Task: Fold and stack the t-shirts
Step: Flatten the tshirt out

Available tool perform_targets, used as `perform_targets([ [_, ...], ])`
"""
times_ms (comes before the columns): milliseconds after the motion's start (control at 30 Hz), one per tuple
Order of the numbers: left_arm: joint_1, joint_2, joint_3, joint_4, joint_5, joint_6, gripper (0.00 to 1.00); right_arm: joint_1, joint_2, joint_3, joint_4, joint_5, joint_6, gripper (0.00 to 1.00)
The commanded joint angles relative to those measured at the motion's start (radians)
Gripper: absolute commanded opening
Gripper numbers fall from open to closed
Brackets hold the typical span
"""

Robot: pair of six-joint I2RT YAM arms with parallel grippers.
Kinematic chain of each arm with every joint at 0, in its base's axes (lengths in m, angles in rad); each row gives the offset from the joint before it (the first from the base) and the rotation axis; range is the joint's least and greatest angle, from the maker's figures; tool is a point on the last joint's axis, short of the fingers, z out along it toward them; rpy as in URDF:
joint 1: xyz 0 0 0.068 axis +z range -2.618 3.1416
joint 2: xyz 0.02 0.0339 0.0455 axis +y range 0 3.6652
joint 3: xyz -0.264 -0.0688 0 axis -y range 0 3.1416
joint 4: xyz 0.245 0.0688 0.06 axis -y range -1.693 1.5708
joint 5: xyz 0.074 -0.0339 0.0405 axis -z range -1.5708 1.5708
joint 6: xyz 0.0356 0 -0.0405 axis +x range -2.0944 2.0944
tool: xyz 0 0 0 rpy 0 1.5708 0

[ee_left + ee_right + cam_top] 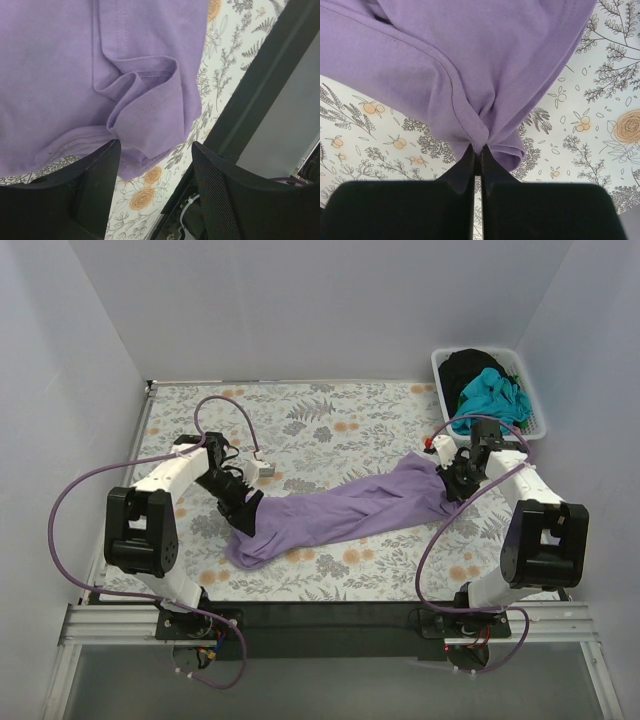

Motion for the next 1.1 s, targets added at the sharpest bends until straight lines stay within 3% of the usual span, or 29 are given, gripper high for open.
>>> perform_targets([
  [0, 0.003, 0.002, -0.013, 0.092, -0.025, -0.048, 0.58, 0.002, 0.017, 0.024, -0.024, -0.027, -0.008, 0.01],
  [367, -0.016, 0.034, -0.022, 0.151, -0.023, -0.093, 0.54, 0.002, 0.029, 0.033, -0.024, -0.03, 0.001, 0.01],
  [667, -0.019, 0.028, -0.026, 0.149, -0.005, -0.1, 0.33, 0.002, 0.032, 0.032, -0.026, -0.022, -0.006, 0.01],
  [833, -0.017, -0.004, -0.01, 0.18, 0.001, -0.144, 0.0, 0.002, 0.027, 0.042, -0.027, -0.016, -0.005, 0.01],
  [967, 0.031, -0.05, 0.081, 0.223, -0.005, -0.235, 0.0, 0.0, 0.015, 0.102, -0.036, -0.004, 0.004, 0.01],
  [1067, 0.109, -0.033, 0.291, 0.215, -0.011, -0.304, 0.0, 0.0, 0.011, 0.232, -0.049, 0.012, 0.009, 0.01],
])
